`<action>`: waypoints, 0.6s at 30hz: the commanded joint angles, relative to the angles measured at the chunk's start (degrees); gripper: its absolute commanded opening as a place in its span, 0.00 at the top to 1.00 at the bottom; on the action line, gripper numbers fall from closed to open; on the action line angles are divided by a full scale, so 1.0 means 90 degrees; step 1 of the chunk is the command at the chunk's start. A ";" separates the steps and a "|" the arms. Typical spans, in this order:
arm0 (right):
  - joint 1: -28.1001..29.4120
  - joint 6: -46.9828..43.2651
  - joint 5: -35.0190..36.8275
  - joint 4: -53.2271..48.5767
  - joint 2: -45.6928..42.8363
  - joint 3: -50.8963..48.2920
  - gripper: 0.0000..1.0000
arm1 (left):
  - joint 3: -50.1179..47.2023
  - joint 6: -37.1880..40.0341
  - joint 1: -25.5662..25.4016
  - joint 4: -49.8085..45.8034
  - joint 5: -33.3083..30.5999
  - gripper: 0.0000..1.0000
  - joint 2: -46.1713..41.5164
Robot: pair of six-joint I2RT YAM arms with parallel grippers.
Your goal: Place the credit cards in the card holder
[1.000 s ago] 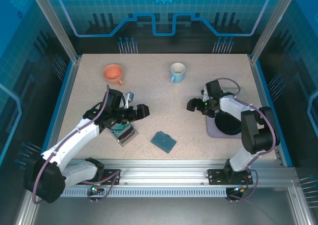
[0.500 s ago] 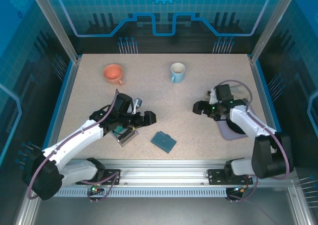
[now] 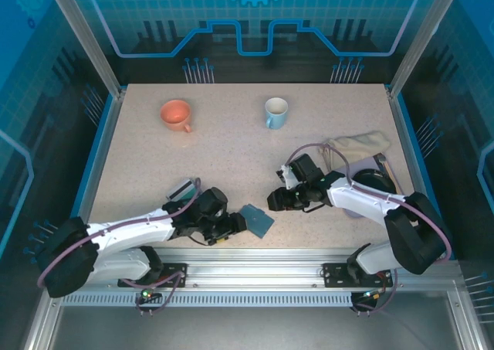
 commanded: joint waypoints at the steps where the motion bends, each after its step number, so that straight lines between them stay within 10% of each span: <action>1: 0.0134 0.0114 -0.0186 0.0234 0.0267 0.0058 0.53 | 0.0127 -0.0667 -0.0108 0.0975 -0.0390 0.31 0.0505; 18: 0.0163 0.0233 -0.0280 0.0281 0.0697 -0.0386 0.67 | 0.1071 -0.0337 -0.0104 0.2042 -0.0584 0.63 0.2132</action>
